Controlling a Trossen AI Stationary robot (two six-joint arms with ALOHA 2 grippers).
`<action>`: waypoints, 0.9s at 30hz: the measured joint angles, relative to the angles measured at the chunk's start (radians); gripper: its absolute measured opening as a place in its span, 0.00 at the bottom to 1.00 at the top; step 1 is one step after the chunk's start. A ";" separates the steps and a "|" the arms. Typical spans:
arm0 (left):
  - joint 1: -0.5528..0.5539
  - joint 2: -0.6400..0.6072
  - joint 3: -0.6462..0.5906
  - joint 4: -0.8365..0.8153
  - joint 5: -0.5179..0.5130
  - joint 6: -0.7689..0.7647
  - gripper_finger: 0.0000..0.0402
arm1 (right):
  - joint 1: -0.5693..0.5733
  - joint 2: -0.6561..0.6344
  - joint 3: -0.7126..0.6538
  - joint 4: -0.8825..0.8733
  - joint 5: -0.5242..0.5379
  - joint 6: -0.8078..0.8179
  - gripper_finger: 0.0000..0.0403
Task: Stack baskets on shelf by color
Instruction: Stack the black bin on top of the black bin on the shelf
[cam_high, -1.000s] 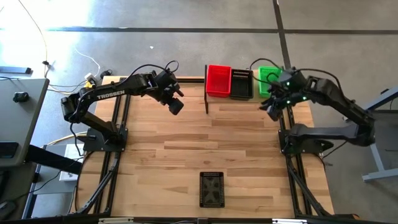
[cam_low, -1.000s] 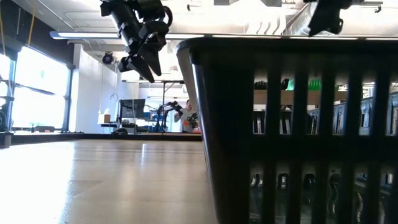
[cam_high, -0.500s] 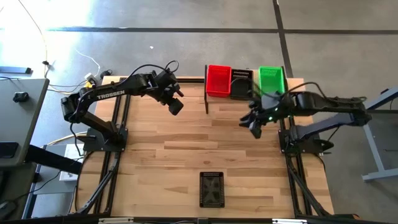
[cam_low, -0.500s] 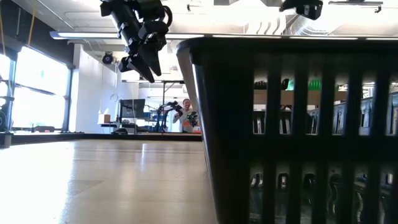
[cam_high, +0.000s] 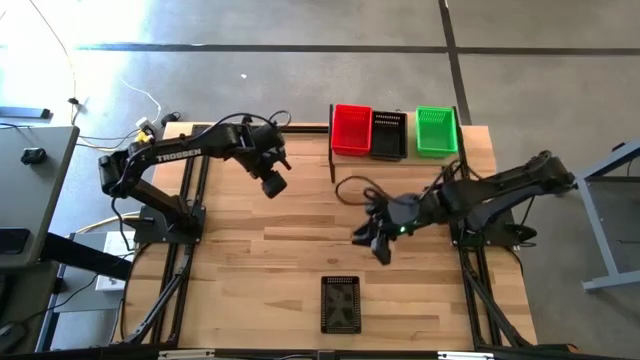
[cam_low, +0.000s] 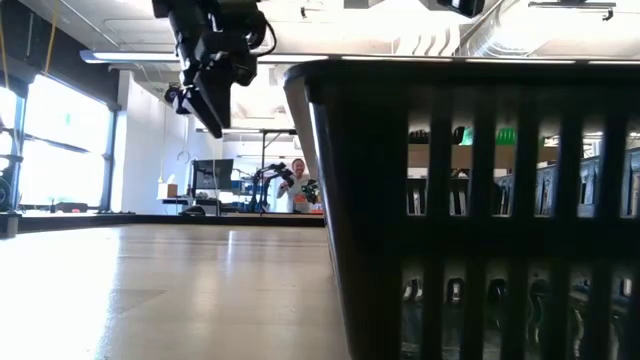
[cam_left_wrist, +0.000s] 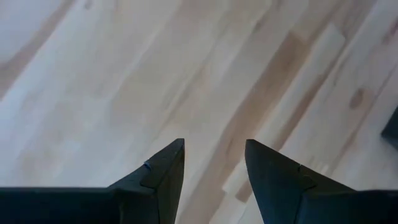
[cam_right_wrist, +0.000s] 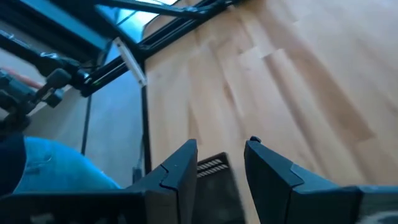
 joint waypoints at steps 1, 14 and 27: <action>-0.012 0.000 -0.002 -0.007 0.000 0.000 0.40 | 0.013 0.014 0.000 0.019 0.000 0.004 0.29; -0.191 0.000 -0.055 -0.009 -0.001 -0.069 0.40 | 0.147 0.199 0.157 0.105 0.000 0.003 0.29; -0.219 0.000 -0.054 -0.008 -0.017 -0.134 0.40 | 0.279 0.437 0.395 -0.191 -0.046 -0.166 0.29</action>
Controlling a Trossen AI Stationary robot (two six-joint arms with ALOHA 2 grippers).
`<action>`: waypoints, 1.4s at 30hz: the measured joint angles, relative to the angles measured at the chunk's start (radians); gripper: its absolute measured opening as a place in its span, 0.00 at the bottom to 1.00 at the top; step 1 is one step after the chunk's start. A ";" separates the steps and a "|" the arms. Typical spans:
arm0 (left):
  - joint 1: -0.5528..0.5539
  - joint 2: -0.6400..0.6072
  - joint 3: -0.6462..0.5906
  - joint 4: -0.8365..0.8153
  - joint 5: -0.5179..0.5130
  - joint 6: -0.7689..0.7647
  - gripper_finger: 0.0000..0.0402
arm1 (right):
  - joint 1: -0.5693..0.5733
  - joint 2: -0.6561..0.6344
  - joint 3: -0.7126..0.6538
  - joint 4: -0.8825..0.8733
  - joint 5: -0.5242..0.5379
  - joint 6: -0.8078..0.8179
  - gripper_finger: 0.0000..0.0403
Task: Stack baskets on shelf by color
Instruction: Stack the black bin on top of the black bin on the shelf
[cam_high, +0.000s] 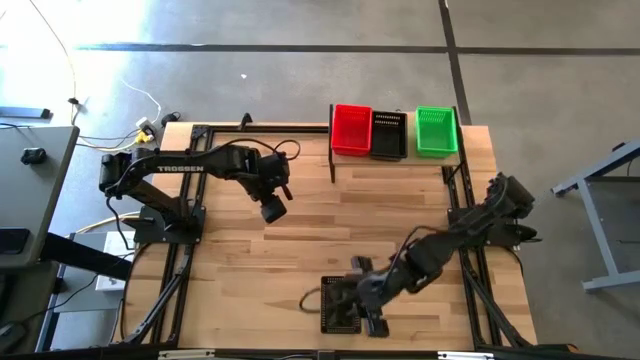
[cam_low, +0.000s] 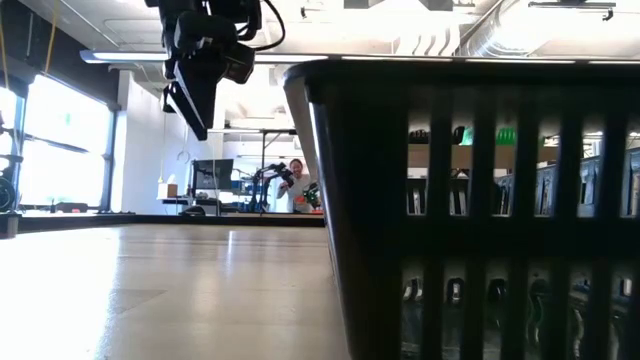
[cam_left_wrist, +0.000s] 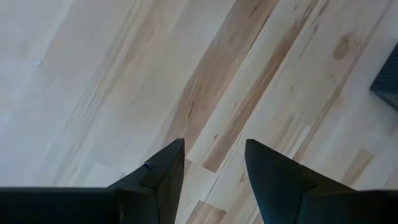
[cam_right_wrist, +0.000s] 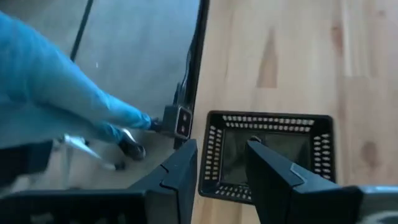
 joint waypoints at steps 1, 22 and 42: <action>0.000 0.000 0.000 0.000 -0.002 -0.005 0.40 | 0.009 0.016 0.006 0.002 0.000 -0.021 0.29; 0.000 0.000 0.000 0.000 -0.002 -0.007 0.40 | 0.102 0.266 0.011 0.073 -0.005 -0.042 0.29; -0.036 0.000 0.000 -0.005 -0.007 -0.006 0.40 | 0.107 0.387 0.011 0.118 -0.006 0.070 0.25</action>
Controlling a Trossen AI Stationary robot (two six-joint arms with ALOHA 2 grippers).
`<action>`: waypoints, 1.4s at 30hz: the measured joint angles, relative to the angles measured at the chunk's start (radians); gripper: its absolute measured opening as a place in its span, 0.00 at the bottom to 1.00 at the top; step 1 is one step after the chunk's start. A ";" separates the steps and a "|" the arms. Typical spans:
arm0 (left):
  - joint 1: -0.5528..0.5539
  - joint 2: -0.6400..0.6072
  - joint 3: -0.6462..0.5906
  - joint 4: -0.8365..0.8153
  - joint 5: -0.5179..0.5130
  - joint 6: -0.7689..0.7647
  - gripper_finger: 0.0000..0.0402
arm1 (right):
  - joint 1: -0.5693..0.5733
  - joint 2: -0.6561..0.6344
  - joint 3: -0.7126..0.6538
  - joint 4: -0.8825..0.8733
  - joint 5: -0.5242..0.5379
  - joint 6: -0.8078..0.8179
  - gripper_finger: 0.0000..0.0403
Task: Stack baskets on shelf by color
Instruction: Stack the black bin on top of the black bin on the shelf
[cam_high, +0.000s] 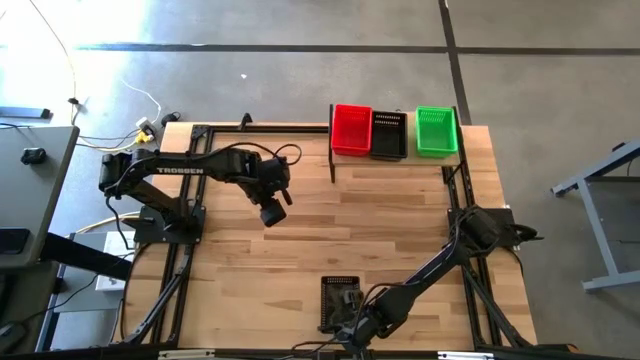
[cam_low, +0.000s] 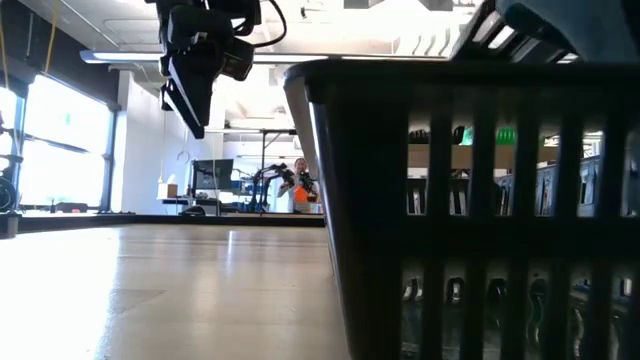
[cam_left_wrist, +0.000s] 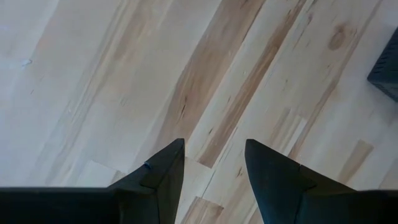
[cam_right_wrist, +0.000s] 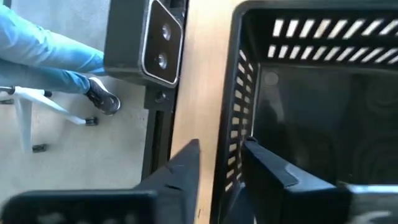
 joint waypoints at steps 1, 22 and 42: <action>-0.004 0.000 0.000 -0.001 0.000 0.000 0.40 | 0.000 -0.001 0.000 -0.004 0.000 0.003 0.22; -0.011 0.000 0.000 -0.044 -0.061 0.087 0.40 | -0.029 -0.145 -0.001 -0.275 0.053 -0.003 0.00; -0.011 0.000 0.000 0.095 -0.106 0.080 0.40 | -0.135 -0.539 -0.001 -0.678 0.604 0.110 0.00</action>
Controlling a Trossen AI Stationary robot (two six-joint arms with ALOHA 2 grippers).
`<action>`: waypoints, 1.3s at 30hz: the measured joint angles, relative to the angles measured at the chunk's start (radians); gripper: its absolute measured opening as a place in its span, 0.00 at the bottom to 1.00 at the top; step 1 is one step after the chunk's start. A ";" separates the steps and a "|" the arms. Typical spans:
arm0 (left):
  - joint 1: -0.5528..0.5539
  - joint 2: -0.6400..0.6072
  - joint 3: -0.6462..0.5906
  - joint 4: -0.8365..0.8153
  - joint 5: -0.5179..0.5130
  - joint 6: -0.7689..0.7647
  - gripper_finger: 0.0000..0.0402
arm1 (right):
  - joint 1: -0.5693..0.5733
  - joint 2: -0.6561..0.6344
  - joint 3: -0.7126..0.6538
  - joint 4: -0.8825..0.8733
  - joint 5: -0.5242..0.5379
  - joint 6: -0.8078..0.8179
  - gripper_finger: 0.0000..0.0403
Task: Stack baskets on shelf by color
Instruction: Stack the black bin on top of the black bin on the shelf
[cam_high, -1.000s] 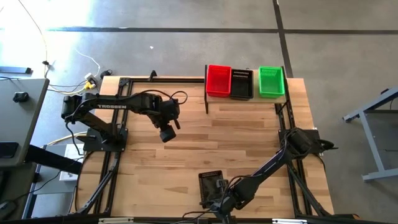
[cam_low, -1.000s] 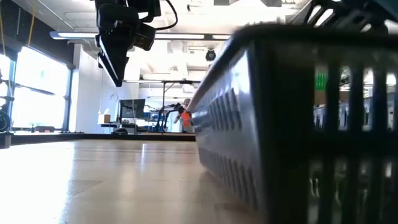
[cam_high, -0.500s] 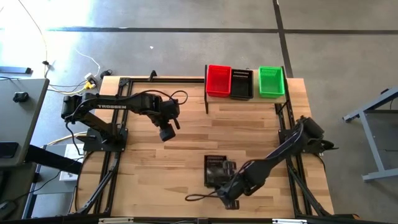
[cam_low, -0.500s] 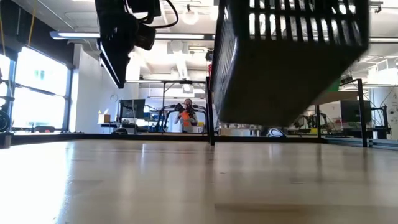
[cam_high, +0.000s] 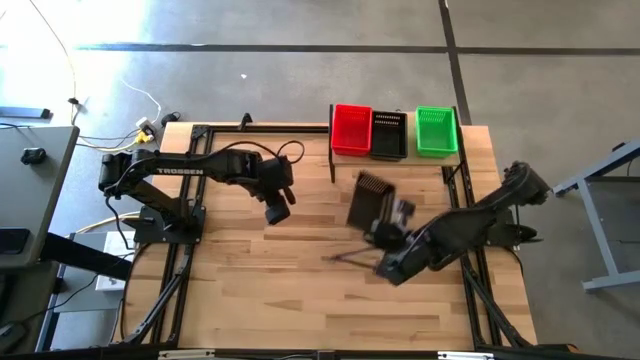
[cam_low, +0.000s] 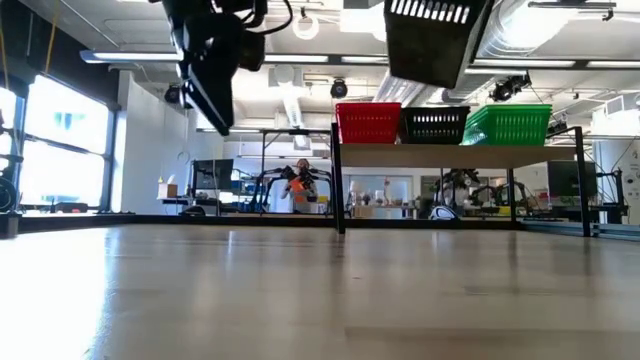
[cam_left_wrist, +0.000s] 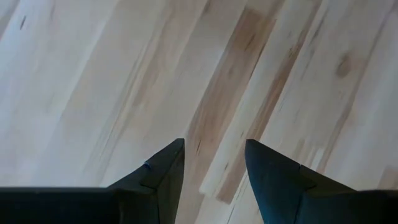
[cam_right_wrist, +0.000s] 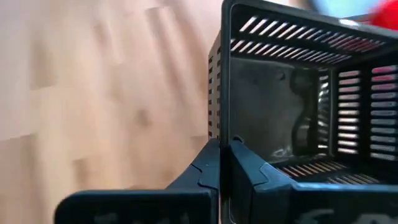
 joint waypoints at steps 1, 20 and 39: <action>0.000 0.000 0.000 0.019 0.003 0.001 0.40 | -0.008 -0.019 0.000 -0.027 0.029 0.005 0.00; 0.030 0.000 0.000 0.126 -0.003 0.078 0.40 | -0.416 -0.314 0.000 -0.211 0.004 -0.690 0.00; 0.115 0.000 0.001 0.237 -0.017 0.025 0.40 | -0.887 -0.364 -0.232 0.125 -0.284 -1.183 0.00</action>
